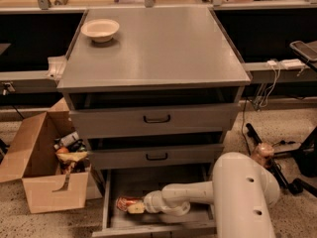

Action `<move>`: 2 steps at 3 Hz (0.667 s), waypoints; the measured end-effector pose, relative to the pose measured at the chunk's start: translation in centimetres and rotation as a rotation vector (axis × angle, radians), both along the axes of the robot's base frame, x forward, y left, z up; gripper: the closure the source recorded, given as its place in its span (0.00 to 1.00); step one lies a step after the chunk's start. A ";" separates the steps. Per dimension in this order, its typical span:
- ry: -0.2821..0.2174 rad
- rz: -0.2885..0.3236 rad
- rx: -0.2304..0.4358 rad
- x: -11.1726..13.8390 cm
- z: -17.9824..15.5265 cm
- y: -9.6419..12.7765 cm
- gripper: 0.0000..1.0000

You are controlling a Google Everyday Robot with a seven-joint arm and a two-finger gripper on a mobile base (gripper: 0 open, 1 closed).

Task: Place coke can into bottom drawer

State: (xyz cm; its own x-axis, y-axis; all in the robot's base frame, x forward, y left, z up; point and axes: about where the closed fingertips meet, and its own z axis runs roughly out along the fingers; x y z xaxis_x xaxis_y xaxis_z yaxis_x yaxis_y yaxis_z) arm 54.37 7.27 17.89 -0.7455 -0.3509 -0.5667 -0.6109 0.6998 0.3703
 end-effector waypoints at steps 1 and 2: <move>0.000 0.000 0.000 0.0 0.0 0.0 0.27; 0.000 0.000 0.000 0.0 0.0 0.0 0.00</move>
Offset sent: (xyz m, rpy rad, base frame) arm 0.0000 0.0000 0.0000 0.0000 0.0000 0.0000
